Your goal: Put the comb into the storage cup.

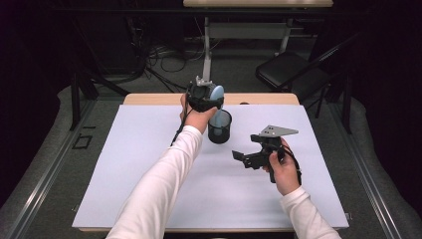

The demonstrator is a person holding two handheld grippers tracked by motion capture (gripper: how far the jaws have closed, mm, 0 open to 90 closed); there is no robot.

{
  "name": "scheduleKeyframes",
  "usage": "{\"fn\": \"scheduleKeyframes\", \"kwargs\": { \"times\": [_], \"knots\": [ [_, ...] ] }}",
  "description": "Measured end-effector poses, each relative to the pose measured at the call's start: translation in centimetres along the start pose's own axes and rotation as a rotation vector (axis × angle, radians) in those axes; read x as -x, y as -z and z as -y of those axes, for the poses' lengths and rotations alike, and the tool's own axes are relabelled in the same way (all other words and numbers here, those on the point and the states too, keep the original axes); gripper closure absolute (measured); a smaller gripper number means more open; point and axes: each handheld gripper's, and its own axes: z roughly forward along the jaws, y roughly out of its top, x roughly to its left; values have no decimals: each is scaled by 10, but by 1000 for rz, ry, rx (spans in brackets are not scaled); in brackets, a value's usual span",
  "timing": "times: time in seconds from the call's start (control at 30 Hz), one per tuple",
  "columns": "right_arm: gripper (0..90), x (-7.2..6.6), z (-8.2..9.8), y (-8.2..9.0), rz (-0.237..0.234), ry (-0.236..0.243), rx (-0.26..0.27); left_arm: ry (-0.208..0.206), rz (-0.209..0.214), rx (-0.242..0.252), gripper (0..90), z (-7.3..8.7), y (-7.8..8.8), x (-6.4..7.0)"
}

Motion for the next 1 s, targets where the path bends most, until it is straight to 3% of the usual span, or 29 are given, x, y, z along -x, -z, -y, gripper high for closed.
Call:
{"fn": "scheduleKeyframes", "kwargs": {
  "times": [0.5,1.0],
  "knots": [
    [13,0,0,-1,1,1,-2,32,8,-10,416,1,-1,-1],
    [13,0,0,0,0,0,-2,55,-8,-10,269,2,-2,-3]
  ]
}}
